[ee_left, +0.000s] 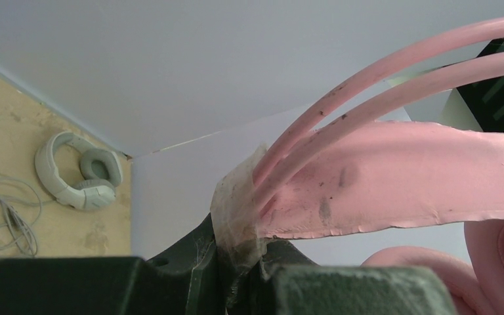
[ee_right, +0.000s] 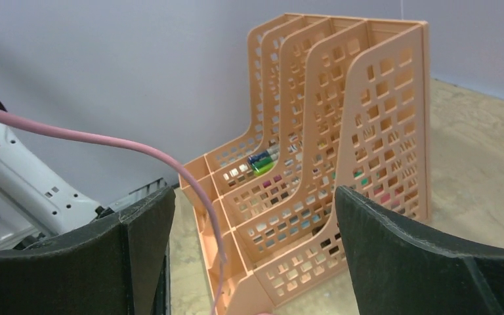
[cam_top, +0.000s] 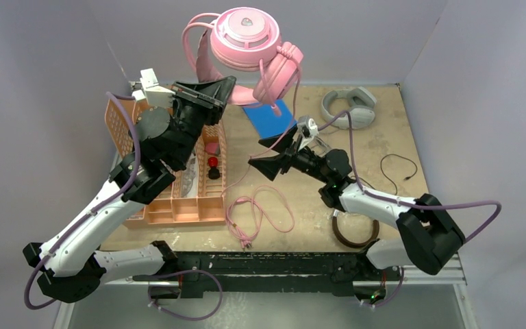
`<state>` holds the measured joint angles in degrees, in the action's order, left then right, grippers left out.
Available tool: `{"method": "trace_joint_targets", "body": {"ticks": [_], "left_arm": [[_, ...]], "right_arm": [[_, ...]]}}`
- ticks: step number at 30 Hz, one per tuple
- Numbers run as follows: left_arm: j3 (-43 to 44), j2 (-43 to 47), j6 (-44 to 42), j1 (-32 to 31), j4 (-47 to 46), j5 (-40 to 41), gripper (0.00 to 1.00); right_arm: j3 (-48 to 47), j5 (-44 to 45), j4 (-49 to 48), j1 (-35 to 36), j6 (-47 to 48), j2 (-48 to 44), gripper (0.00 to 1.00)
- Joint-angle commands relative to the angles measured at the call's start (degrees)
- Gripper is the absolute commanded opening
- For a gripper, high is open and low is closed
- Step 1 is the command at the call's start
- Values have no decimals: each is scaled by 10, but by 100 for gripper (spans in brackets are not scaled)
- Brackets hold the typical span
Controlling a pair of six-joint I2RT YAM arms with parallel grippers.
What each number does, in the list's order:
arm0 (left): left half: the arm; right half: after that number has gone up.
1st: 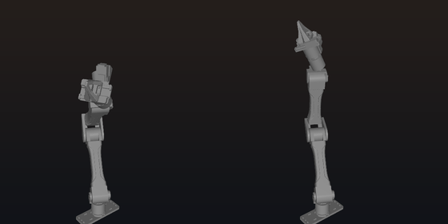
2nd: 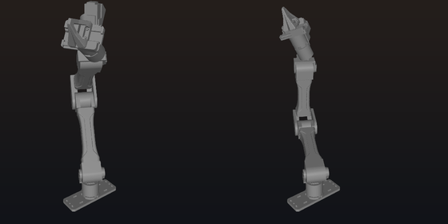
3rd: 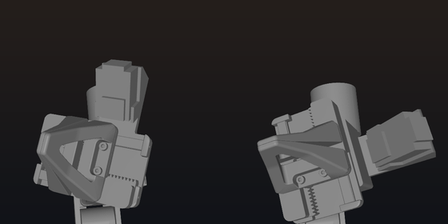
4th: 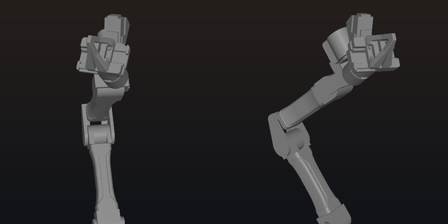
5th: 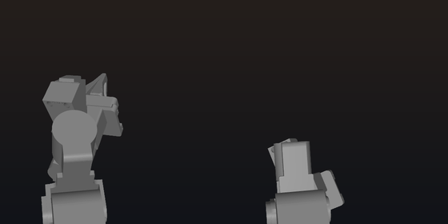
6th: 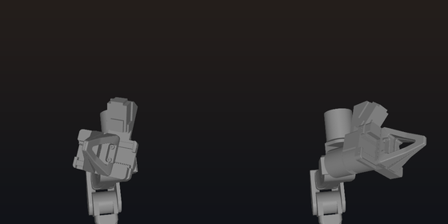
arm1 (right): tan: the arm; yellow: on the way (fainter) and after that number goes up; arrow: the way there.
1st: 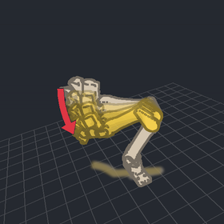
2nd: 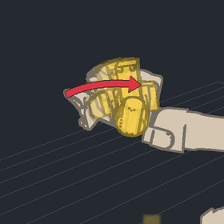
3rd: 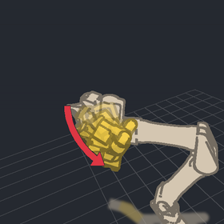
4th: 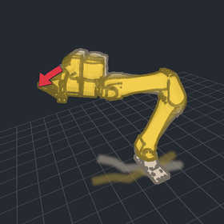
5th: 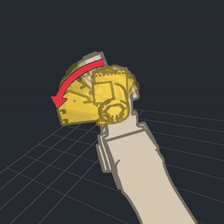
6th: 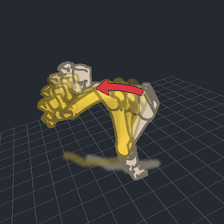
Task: Wrap the headphones
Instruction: Wrap the headphones cable around the headphones.
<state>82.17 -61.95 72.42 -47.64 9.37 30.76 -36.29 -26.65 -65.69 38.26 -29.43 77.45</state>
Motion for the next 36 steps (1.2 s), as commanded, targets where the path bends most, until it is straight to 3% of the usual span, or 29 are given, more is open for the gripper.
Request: {"method": "trace_joint_targets", "body": {"ticks": [1, 9, 13, 16, 21, 25, 30, 36], "left_arm": [[25, 8, 41, 2, -85, -17, 0], [28, 11, 44, 1, -103, -27, 0], [25, 15, 46, 2, -111, -39, 0], [27, 18, 32, 2, -110, -43, 0], [34, 18, -21, 1, -106, -48, 0], [23, 3, -33, 3, -137, -79, 0], [49, -46, -41, 16, -173, -187, 0], [36, -58, -64, 55, -189, -318, 0]], "right_arm": [[-14, -22, -122, 5, -16, 13, 93], [-13, 3, -120, 31, 6, 31, 90], [-32, -22, -136, 31, -10, 43, 61], [-53, -41, -109, 33, -29, 34, 29], [-42, -44, 31, 69, 35, -46, 10], [-60, -35, 167, 127, 103, -86, 0], [-41, 13, 224, 133, 92, -133, 0], [-18, 142, 405, 128, 106, -202, 0]]}}
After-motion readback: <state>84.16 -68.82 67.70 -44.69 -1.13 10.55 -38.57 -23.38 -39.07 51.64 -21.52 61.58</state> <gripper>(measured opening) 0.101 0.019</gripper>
